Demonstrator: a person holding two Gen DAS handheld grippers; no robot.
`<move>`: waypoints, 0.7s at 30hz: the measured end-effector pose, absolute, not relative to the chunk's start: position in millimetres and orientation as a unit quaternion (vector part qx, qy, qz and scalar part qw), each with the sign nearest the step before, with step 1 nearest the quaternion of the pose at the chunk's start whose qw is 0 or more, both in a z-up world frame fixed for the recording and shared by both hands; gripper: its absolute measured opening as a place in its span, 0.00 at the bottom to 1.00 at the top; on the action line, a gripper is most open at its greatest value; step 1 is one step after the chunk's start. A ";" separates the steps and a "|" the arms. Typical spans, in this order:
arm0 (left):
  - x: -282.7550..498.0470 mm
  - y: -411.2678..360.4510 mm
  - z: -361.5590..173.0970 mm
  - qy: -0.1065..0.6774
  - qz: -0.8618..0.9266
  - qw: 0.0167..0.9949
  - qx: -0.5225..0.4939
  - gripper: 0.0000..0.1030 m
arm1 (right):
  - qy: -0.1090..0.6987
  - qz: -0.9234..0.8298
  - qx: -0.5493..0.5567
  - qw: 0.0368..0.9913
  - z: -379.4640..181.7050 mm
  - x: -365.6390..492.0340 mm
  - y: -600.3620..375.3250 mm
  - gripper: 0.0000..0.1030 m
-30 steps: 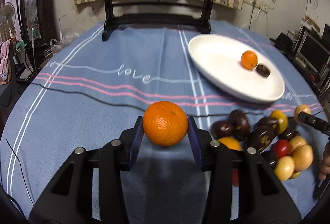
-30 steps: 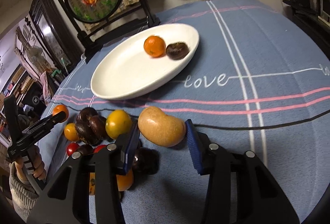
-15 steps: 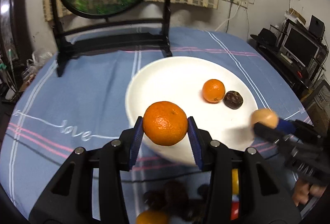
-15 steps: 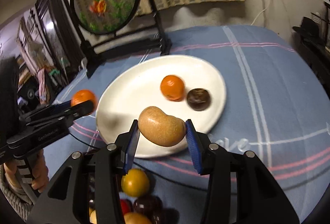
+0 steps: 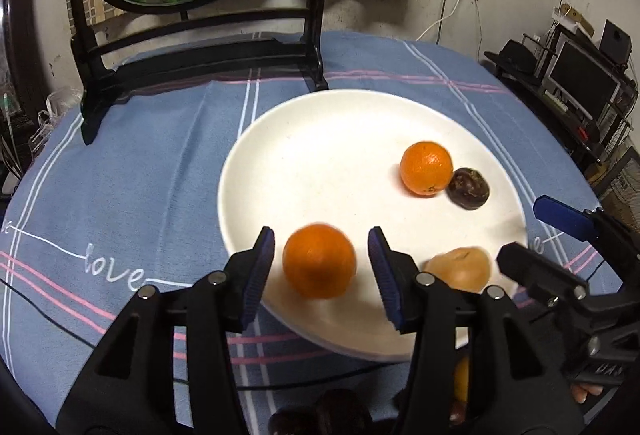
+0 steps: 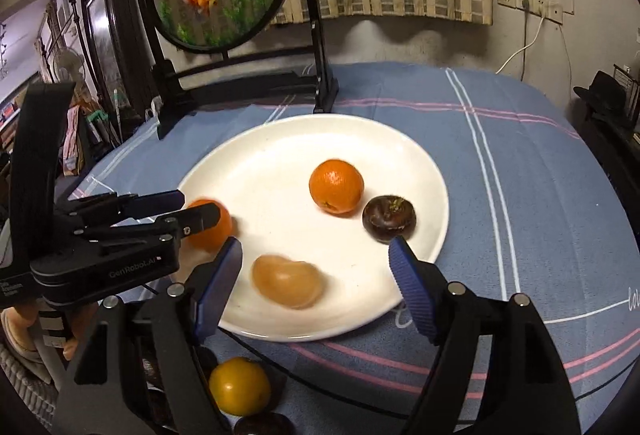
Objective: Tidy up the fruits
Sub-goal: 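Lower the orange onto the plate with left tool while right tool lowers the tan fruit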
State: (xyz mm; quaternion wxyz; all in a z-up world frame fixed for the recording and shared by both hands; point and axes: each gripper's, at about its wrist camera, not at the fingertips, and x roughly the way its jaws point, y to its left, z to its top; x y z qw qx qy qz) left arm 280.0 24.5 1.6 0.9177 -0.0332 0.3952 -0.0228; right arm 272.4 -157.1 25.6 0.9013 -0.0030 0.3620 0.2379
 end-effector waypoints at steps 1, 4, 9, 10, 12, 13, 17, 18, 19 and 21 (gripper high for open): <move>274.5 27.8 7.6 0.388 -0.023 0.921 -0.040 0.56 | 0.359 0.239 0.001 0.902 29.8 269.7 -160.0 0.74; 252.0 37.1 24.9 0.363 -0.009 0.930 -0.046 0.66 | 0.347 0.234 0.013 0.908 42.2 258.6 -169.9 0.74; 200.8 52.1 34.4 0.341 0.009 0.938 -0.056 0.68 | 0.342 0.233 0.048 0.909 46.8 229.2 -193.3 0.75; 191.1 54.1 31.8 0.342 0.014 0.938 -0.054 0.68 | 0.344 0.233 0.058 0.908 44.5 221.5 -199.5 0.75; 170.2 57.9 20.3 0.348 0.025 0.936 -0.049 0.68 | 0.348 0.233 0.076 0.905 38.6 207.8 -210.6 0.76; 162.4 59.2 14.4 0.356 0.025 0.933 -0.049 0.68 | 0.351 0.231 0.086 0.903 35.3 201.2 -215.2 0.77; 142.7 65.7 -8.0 0.386 0.037 0.920 -0.051 0.68 | 0.360 0.224 0.104 0.899 28.9 184.3 -227.2 0.88; 140.3 65.7 -9.7 0.387 0.037 0.920 -0.052 0.68 | 0.359 0.224 0.106 0.900 30.2 183.0 -228.0 0.88; 137.5 65.7 -10.0 0.386 0.035 0.920 -0.054 0.68 | 0.355 0.224 0.110 0.901 31.9 181.4 -229.7 0.88; 131.8 63.2 -9.4 0.381 0.025 0.923 -0.052 0.68 | 0.350 0.221 0.113 0.903 33.7 180.2 -231.6 0.88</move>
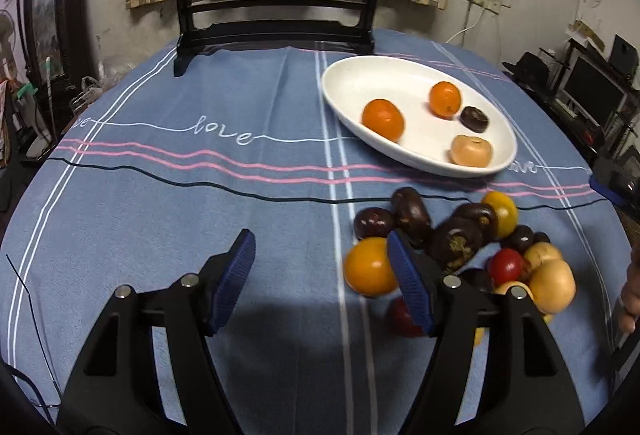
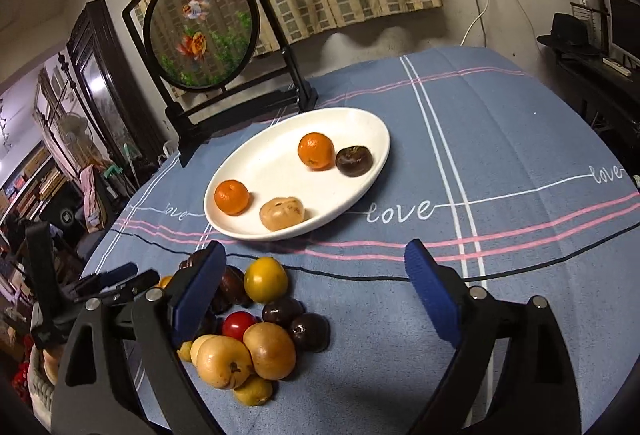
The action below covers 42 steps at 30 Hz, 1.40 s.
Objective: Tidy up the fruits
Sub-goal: 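Lower the orange onto the plate with left tool while right tool lowers the tan fruit, then grasp the yellow-orange round fruit from the pile with the left tool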
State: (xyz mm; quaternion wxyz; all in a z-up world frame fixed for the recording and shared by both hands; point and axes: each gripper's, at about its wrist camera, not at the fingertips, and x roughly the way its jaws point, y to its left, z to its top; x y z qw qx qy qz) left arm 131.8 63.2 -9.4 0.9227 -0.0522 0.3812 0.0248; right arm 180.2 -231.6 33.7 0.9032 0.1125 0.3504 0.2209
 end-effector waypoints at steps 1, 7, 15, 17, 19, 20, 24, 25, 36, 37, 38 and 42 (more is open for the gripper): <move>130.1 60.2 -9.9 0.380 0.018 0.923 -0.048 0.68 | 0.351 0.220 0.113 0.903 33.7 180.6 -231.8 0.89; 136.0 45.3 -21.0 0.398 0.004 0.917 -0.012 0.68 | 0.366 0.219 0.115 0.897 27.9 185.7 -232.1 0.89; 136.6 72.0 -22.6 0.395 0.091 0.914 -0.008 0.71 | 0.357 0.220 0.115 0.901 32.5 181.5 -235.0 0.89; 132.1 84.2 -18.3 0.385 0.109 0.916 -0.023 0.70 | 0.356 0.218 0.116 0.901 32.5 182.0 -235.3 0.89; 130.3 90.6 -16.8 0.383 0.099 0.917 -0.041 0.70 | 0.356 0.218 0.116 0.901 32.4 181.9 -235.1 0.89; 131.1 90.5 -17.6 0.385 0.098 0.917 -0.040 0.70 | 0.357 0.219 0.116 0.901 32.4 182.1 -235.2 0.89; 139.8 85.3 -22.5 0.386 0.093 0.918 -0.019 0.70 | 0.359 0.218 0.114 0.900 31.0 181.8 -234.5 0.89; 142.9 85.0 -22.7 0.383 0.096 0.919 -0.016 0.70 | 0.360 0.217 0.114 0.900 30.7 182.1 -234.7 0.89; 168.8 103.0 -32.0 0.397 0.092 0.913 -0.039 0.51 | 0.370 0.219 0.109 0.896 26.8 183.5 -229.4 0.89; 169.2 103.3 -33.2 0.401 0.091 0.911 -0.041 0.51 | 0.371 0.219 0.108 0.896 26.4 183.5 -229.0 0.89; 169.0 103.1 -34.1 0.403 0.091 0.910 -0.041 0.51 | 0.372 0.220 0.107 0.895 25.8 183.6 -228.4 0.89; 167.2 100.0 -34.5 0.404 0.090 0.910 -0.036 0.51 | 0.374 0.219 0.106 0.895 24.9 184.2 -228.4 0.89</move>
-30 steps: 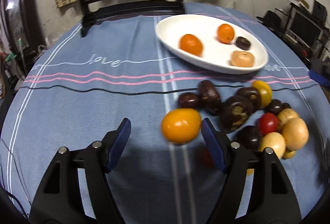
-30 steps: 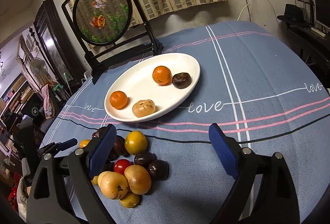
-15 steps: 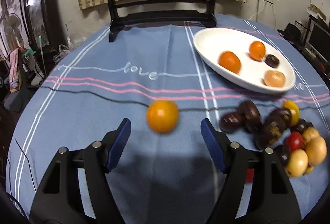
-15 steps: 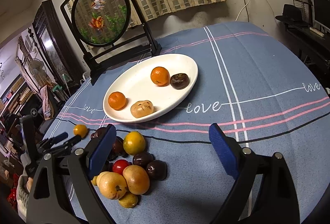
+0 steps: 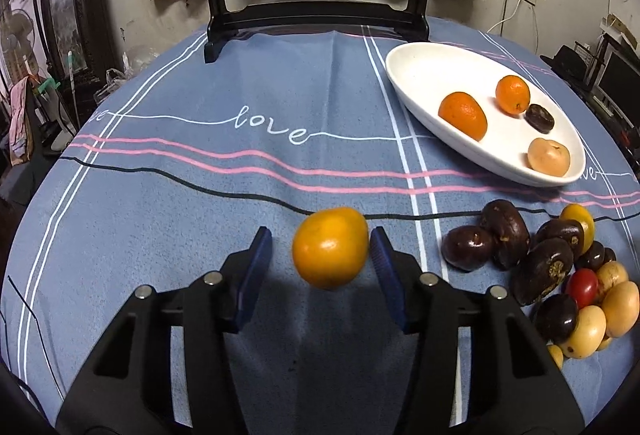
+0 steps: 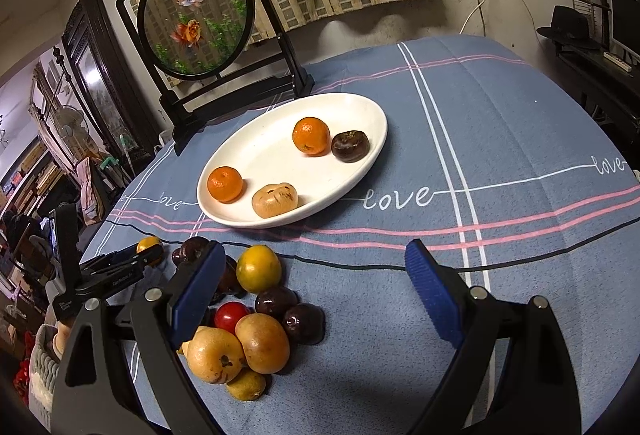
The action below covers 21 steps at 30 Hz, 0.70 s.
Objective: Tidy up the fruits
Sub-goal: 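Grasp the yellow-orange round fruit from the pile with the left tool, then grasp a pale tan fruit with right tool while left tool holds the yellow fruit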
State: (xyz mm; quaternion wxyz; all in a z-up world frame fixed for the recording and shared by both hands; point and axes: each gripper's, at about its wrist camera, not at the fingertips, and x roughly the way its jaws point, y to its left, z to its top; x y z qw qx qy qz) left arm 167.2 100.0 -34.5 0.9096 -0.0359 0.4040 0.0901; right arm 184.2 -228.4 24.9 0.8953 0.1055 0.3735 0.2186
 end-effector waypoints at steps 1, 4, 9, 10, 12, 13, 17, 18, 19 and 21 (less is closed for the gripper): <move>167.3 100.8 -34.9 0.405 0.090 0.909 -0.036 0.51 | 0.373 0.218 0.106 0.895 24.9 184.4 -228.6 0.89; 169.5 104.2 -37.9 0.414 0.085 0.905 -0.047 0.38 | 0.374 0.219 0.106 0.895 24.7 184.7 -228.3 0.89; 168.7 103.7 -38.2 0.417 0.086 0.904 -0.049 0.36 | 0.375 0.219 0.102 0.895 23.3 184.8 -227.3 0.89; 168.3 103.1 -38.1 0.416 0.087 0.904 -0.049 0.36 | 0.374 0.220 0.101 0.895 23.2 184.6 -226.8 0.89; 165.8 102.2 -35.8 0.411 0.088 0.906 -0.053 0.36 | 0.374 0.222 0.098 0.895 22.9 183.9 -225.4 0.89; 164.4 101.6 -34.4 0.408 0.088 0.907 -0.054 0.36 | 0.374 0.224 0.096 0.895 22.8 183.7 -224.2 0.89; 153.0 91.5 -23.4 0.391 0.070 0.916 -0.057 0.36 | 0.374 0.242 0.082 0.892 20.6 180.6 -215.4 0.84; 150.3 88.8 -21.2 0.388 0.065 0.918 -0.055 0.36 | 0.375 0.247 0.075 0.890 19.3 179.7 -211.3 0.75; 147.4 83.9 -18.5 0.382 0.059 0.921 -0.051 0.36 | 0.380 0.255 0.065 0.887 16.4 179.1 -205.6 0.71; 143.9 76.4 -15.7 0.376 0.051 0.924 -0.039 0.36 | 0.393 0.273 0.052 0.877 11.0 178.1 -197.6 0.62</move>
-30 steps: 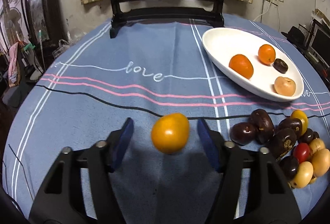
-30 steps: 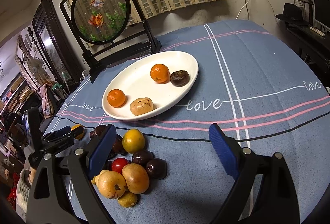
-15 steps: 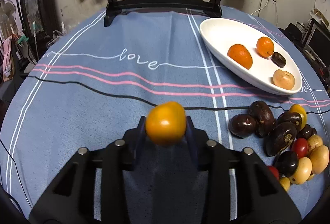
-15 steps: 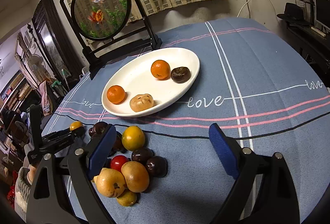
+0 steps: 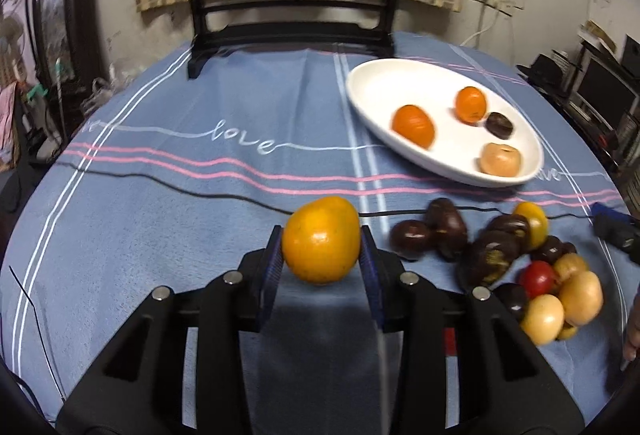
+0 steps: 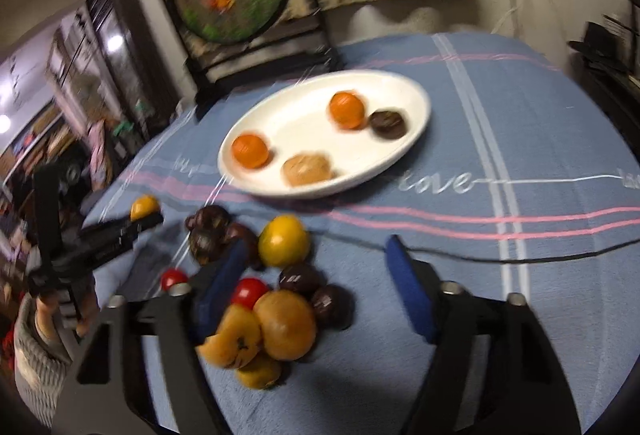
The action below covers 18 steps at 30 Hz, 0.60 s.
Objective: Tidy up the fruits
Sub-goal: 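Grasp a pale tan fruit with right tool while left tool holds the yellow fruit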
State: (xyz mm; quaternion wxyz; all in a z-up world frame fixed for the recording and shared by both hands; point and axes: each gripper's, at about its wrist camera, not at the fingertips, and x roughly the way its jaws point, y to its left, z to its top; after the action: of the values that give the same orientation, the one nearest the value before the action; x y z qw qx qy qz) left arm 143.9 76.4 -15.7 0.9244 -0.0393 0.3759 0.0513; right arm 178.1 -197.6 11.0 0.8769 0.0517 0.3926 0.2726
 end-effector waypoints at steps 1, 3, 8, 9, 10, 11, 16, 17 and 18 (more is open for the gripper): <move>143.3 74.0 -15.0 0.374 0.050 0.925 -0.035 0.36 | 0.399 0.281 0.045 0.871 9.1 176.7 -194.2 0.62; 143.3 73.8 -14.5 0.374 0.049 0.926 -0.035 0.36 | 0.390 0.282 0.036 0.876 12.6 168.2 -193.1 0.62; 144.9 77.4 -15.3 0.380 0.047 0.923 -0.047 0.36 | 0.335 0.314 -0.025 0.888 21.8 117.4 -181.2 0.61; 144.0 77.2 -15.2 0.380 0.046 0.923 -0.046 0.36 | 0.330 0.316 -0.042 0.888 18.3 109.1 -176.2 0.56; 143.3 75.8 -15.2 0.378 0.045 0.924 -0.044 0.36 | 0.328 0.317 -0.063 0.888 13.7 103.1 -168.9 0.50; 143.0 74.6 -15.2 0.378 0.044 0.924 -0.041 0.36 | 0.331 0.321 -0.079 0.884 11.6 102.4 -162.1 0.36; 142.5 73.9 -16.8 0.381 0.042 0.923 -0.041 0.36 | 0.342 0.325 -0.068 0.879 7.4 109.6 -162.0 0.31; 142.3 73.7 -17.3 0.382 0.041 0.922 -0.040 0.36 | 0.342 0.324 -0.072 0.879 7.4 107.9 -160.7 0.31; 142.5 72.7 -18.2 0.384 0.040 0.922 -0.038 0.36 | 0.344 0.323 -0.075 0.878 7.1 108.2 -159.6 0.31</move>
State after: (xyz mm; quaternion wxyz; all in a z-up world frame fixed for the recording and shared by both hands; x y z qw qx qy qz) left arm 142.5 72.7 -18.2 0.9215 -0.0383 0.3844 0.0399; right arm 108.2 -159.6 7.1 0.8785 -0.0752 0.3435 0.3234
